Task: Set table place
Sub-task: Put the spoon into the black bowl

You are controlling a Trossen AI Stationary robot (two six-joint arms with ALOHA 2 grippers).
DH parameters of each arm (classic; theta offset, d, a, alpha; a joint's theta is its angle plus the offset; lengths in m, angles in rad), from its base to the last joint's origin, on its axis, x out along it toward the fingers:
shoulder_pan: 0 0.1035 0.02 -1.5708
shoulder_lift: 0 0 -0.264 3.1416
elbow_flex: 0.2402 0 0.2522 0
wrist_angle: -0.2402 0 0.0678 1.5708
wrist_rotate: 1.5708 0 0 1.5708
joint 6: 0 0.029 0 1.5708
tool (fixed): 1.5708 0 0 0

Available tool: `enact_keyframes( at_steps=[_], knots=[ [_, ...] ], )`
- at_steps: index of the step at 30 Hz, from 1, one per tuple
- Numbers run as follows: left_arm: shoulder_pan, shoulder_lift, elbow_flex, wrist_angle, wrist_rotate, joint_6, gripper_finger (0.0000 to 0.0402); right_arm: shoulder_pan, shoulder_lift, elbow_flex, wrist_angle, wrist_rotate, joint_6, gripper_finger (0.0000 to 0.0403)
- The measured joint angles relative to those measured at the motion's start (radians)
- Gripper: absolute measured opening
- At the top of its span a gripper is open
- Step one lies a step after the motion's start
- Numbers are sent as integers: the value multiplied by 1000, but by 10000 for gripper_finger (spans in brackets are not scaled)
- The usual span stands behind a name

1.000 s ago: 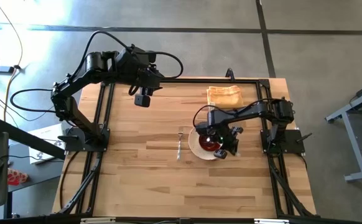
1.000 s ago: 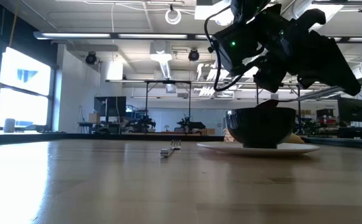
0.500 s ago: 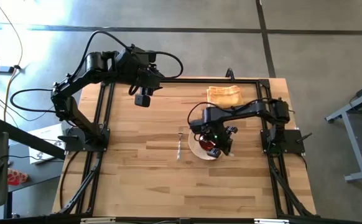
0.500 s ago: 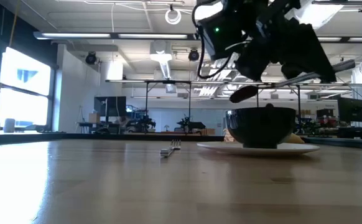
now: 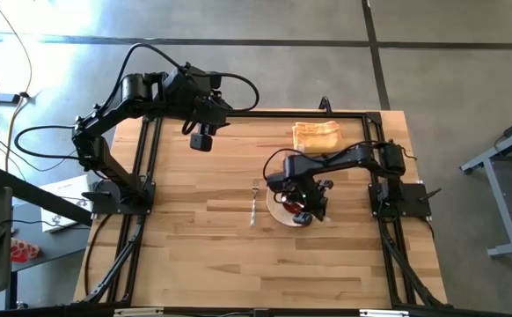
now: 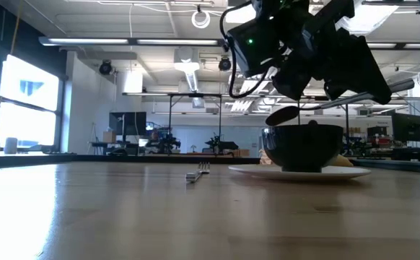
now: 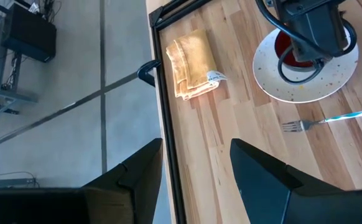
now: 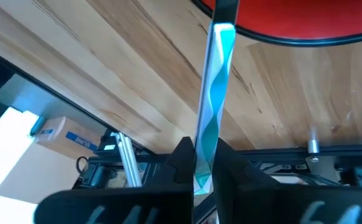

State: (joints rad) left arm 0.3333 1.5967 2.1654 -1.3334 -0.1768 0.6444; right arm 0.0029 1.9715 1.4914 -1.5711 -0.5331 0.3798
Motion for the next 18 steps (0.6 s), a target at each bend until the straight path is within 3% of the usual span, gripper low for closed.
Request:
enact_keyframes(
  at_steps=[13, 18],
  knots=[
    [0, 0, 0, -1, 0, 2, 177, -26, -4, -2, 1, 1, -23, 1],
    [0, 0, 0, -3, 0, 2, 177, -30, -92, -3, 0, -7, 12, 1]
  ],
)
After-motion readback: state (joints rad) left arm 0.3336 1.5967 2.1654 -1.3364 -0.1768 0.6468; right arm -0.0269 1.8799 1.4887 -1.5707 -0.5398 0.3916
